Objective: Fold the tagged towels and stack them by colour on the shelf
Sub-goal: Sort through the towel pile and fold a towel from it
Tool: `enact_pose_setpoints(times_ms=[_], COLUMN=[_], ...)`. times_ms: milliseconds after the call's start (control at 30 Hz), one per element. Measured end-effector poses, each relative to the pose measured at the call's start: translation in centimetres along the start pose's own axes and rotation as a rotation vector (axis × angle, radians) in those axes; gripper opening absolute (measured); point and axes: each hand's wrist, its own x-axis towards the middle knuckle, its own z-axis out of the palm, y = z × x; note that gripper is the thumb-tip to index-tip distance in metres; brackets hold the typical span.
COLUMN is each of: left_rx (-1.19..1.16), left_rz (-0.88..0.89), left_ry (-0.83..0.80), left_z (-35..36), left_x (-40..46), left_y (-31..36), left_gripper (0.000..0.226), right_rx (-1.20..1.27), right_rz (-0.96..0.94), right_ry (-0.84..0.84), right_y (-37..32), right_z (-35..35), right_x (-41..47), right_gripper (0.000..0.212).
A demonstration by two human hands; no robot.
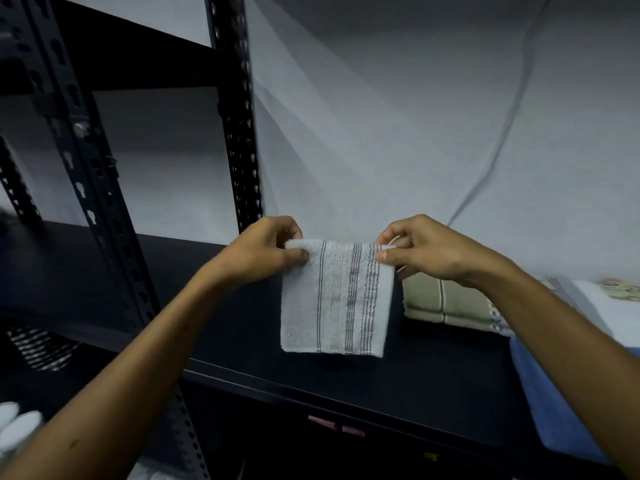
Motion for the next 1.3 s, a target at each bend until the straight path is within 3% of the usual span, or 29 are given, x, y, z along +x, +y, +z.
enact_pose_setpoints(times_ms=[133,233,367,433,567,700,800,867,1033,1167,1300], left_rx=[0.027,0.129,0.243,0.387,0.594,0.518,0.359,0.292,0.417,0.474,0.460], left_rz=[-0.039,0.013,0.223,0.380,0.604,0.719,0.693,0.646,0.446,0.379,0.424], left_ry=[-0.021,0.101,0.379,0.422,0.222,0.073,-0.043,-0.076,-0.018,-0.002,0.093], left_z=[1.0,1.6,3.1,4.4,8.4,11.8,12.4,12.1,9.2,8.4,8.4], left_x=[2.9,4.9,4.7,3.2,-1.5,-4.7,-5.8,-6.0,-4.9,-4.6,-4.5], left_y=[-1.7,-2.8,-4.5,-6.4,-11.3,-11.2,-8.8,-8.2,-11.0,-13.1,-13.4], left_gripper=[0.012,0.015,0.021,0.023,0.025,0.029,0.033,0.027,0.045,0.029,0.025], right_rx=[-0.153,-0.297,-0.409,-0.582,-0.937,-1.089,-1.128,-1.153,-1.097,-0.699,-0.799], right_rz=[-0.015,-0.023,-0.150,-0.262,-0.478,-0.534,-0.498,-0.411,-0.216,-0.277,-0.418], right_ry=[0.042,0.143,0.358,0.385,0.156,0.086,0.100,0.095,0.145,0.100,0.193], right_y=[1.1,1.6,2.6,4.7,10.6,13.3,13.6,13.3,10.1,6.8,8.0], right_z=[0.2,0.7,2.4,3.7,6.9,8.1,8.0,7.9,8.8,11.9,14.4], right_x=[3.5,6.0,7.2,6.4,3.2,0.8,0.5,0.4,-0.5,-2.7,-3.6], right_gripper=[0.013,0.021,0.025,0.024,0.013,0.028,0.039,0.035,0.015,0.061,0.032])
